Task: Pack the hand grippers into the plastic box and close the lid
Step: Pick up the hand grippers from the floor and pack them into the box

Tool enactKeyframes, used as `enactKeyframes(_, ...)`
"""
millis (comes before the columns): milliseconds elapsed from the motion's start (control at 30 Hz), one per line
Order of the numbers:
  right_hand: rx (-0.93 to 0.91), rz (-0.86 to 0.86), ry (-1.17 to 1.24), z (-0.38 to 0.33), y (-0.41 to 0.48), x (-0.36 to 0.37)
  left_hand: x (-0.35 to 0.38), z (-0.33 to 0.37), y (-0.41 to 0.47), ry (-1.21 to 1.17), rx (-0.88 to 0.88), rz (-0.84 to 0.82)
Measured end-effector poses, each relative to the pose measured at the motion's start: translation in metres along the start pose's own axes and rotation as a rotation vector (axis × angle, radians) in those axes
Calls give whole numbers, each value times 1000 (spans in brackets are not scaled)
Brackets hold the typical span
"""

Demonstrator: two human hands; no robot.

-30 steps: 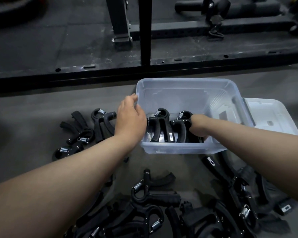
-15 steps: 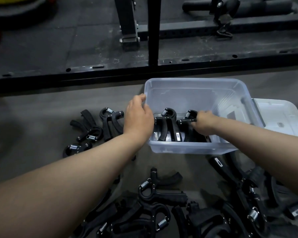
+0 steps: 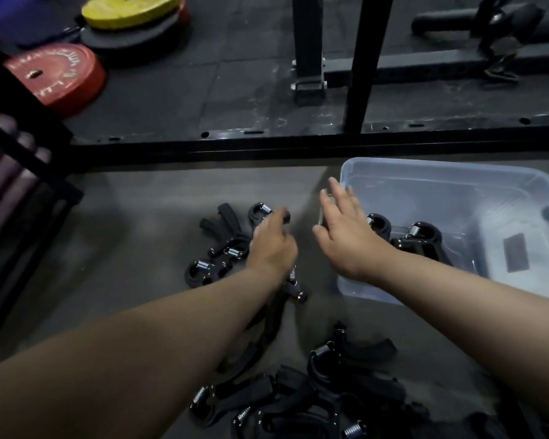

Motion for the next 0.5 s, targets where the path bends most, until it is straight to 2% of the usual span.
enactKeyframes(167,-8,-6,37,2,-2,2,2,-36,18,288,-143,-51)
enactKeyframes(333,-4,-19,74,2,-3,2,13,-59,24,353,-252,-29)
enactKeyframes(500,-18,-9,91,0,-3,1,13,-71,22,462,-396,61)
Point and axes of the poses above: each hand's wrist, its own y-axis towards the middle knuckle, its own x-axis out of the palm, z = x × y, the point moved 10 cm from there along y, towards the middle knuckle, and after that the axes turned 9 degrees about -y, right-handed, at the moved point
